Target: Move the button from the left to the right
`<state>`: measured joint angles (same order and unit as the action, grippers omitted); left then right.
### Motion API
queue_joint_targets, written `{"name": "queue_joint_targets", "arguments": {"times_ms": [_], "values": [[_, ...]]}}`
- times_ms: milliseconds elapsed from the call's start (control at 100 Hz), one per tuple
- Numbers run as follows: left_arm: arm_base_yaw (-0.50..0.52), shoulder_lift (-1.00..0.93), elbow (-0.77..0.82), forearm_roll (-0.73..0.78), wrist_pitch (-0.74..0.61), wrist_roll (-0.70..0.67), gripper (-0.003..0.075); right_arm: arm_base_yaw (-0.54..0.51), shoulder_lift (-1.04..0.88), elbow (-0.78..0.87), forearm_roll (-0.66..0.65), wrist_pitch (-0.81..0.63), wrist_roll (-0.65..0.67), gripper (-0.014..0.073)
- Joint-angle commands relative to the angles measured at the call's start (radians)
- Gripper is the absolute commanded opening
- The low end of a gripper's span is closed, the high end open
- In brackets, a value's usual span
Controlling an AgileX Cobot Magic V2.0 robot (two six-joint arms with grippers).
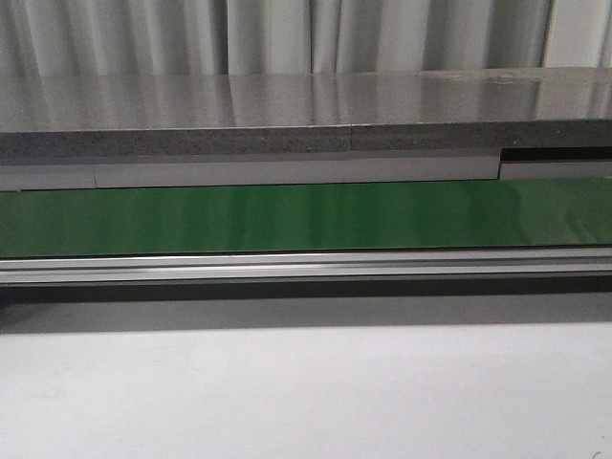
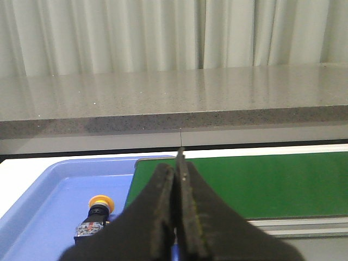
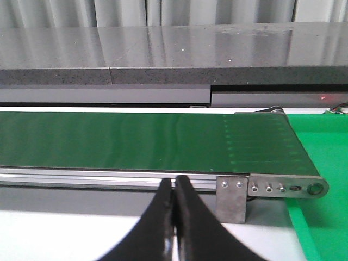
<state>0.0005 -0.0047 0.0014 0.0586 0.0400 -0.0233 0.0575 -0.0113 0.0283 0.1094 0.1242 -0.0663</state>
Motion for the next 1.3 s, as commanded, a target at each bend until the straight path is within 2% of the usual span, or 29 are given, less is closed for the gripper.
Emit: {"name": "queue_joint_targets", "arguments": {"times_ms": [0, 660, 800, 1000, 1290], "values": [[0.001, -0.031, 0.034, 0.001, -0.076, -0.006, -0.0020, 0.001, -0.020, -0.016, -0.008, -0.085, -0.005, -0.0068], [0.001, -0.031, 0.034, 0.001, -0.102, -0.006, -0.0020, 0.001, -0.020, -0.016, -0.008, -0.085, -0.005, -0.0068], [0.001, -0.029, -0.006, 0.001, -0.104, -0.006, -0.0020, 0.001, -0.020, -0.016, -0.008, -0.085, -0.005, -0.0068], [0.001, 0.060, -0.155, 0.002, 0.047, -0.006, -0.0020, 0.001, -0.020, -0.016, -0.008, -0.085, -0.005, -0.0068], [0.001, 0.404, -0.463, 0.005, 0.281, -0.006, -0.0020, 0.001, -0.020, -0.016, -0.008, -0.085, -0.005, -0.0068]]}}
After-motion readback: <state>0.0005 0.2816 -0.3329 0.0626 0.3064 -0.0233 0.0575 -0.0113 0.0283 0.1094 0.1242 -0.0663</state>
